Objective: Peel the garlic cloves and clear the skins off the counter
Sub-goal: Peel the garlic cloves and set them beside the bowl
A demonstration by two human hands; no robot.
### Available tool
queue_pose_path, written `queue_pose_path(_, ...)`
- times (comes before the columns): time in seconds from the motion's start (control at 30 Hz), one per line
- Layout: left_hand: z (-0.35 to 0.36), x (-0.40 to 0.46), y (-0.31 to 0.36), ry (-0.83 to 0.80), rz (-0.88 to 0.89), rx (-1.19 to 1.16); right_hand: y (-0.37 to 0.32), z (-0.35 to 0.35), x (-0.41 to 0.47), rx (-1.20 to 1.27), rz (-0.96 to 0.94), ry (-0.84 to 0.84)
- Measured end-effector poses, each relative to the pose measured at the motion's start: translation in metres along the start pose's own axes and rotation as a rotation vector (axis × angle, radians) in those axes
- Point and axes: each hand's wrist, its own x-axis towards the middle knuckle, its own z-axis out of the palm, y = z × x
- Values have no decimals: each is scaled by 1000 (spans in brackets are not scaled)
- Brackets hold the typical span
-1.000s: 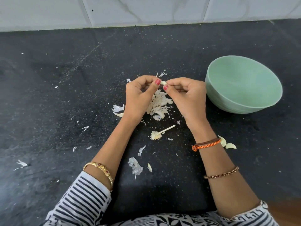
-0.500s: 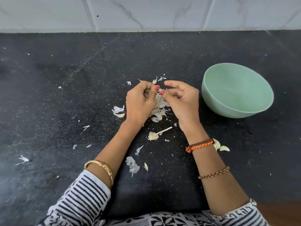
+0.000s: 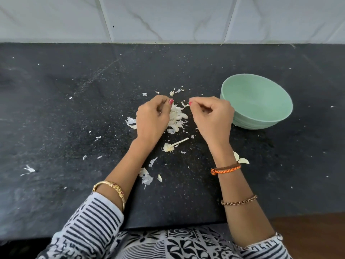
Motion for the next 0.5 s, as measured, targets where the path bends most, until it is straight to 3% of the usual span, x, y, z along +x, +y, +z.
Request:
queue_pose_path(0.13,-4,-16,5,-61,48,59,13,-24,-30,-173,-37,-9)
queue_pose_path(0.27,-4,-18,8,-78,78,55,23,-41,-61,-390,-46,122)
queue_pose_path(0.5,-2,-15,5,-89,66,-4,30,-62,-82,-488,-76,216)
